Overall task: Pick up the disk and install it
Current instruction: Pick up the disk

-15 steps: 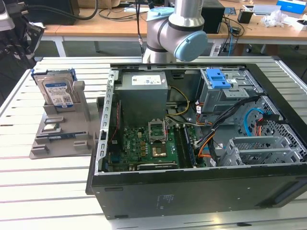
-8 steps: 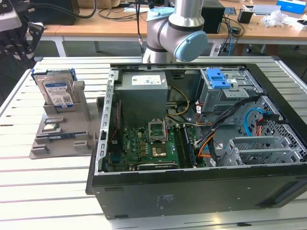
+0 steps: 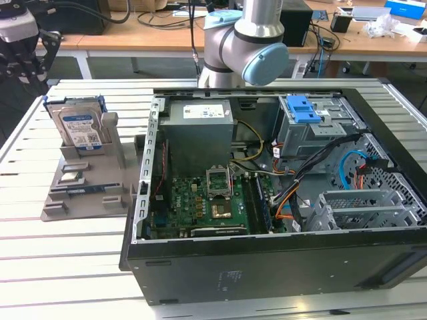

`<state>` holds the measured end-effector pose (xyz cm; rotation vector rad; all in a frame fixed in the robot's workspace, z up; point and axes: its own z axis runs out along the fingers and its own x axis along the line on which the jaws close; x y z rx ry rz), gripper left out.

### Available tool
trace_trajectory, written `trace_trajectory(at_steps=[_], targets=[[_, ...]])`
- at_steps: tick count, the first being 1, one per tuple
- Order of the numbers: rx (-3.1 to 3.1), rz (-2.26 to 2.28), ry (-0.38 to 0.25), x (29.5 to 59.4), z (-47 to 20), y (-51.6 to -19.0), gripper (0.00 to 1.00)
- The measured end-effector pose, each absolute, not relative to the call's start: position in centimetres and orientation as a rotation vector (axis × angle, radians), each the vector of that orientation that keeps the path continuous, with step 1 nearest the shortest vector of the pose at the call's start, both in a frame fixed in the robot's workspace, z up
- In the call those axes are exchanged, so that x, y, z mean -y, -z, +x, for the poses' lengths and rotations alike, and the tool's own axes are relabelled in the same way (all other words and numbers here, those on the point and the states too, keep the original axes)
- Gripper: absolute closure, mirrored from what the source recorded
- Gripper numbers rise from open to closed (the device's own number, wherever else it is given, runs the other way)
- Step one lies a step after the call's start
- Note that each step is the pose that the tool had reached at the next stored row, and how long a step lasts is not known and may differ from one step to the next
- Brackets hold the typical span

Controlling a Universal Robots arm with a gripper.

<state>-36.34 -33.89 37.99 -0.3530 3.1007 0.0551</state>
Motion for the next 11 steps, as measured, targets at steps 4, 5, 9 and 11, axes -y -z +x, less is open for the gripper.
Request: trace_trajectory(at_steps=[4, 5, 9, 11], targets=[[-3.082, -0.503, -0.057, 33.89, -36.34, -37.99, 0.89], [-3.078, -0.53, -0.057, 33.89, -36.34, -37.99, 0.89], [-3.053, -0.662, -0.058, 33.89, -36.34, -37.99, 0.89], [-3.032, -0.758, -0.059, 33.89, -36.34, -37.99, 0.89]])
